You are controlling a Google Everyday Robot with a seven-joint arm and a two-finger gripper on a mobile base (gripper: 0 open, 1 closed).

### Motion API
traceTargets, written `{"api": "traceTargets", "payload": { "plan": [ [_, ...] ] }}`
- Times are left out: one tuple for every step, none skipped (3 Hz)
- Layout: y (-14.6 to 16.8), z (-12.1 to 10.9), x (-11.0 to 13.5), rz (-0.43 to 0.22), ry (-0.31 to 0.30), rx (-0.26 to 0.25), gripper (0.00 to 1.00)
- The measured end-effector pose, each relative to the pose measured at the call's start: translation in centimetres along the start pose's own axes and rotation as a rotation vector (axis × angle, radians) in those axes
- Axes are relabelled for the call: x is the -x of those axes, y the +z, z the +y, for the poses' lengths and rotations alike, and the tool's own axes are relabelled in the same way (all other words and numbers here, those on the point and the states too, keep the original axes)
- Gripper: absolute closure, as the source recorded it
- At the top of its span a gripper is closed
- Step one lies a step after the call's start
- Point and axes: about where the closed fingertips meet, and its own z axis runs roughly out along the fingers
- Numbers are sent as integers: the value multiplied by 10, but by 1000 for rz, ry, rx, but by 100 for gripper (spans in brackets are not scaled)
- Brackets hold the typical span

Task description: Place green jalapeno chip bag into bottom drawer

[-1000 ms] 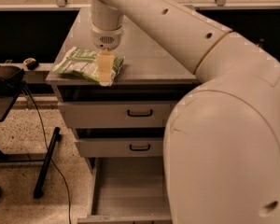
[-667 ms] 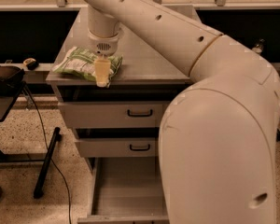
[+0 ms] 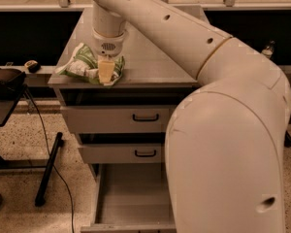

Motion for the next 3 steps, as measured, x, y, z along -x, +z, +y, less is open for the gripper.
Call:
{"api": "traceTargets", "payload": {
  "plan": [
    [-42,-9,14,-300,-80,-67,100],
    [-76,10,5,-559,-153,-100,100],
    [-96,42,-76,-596,-129,-120,100]
  ]
}}
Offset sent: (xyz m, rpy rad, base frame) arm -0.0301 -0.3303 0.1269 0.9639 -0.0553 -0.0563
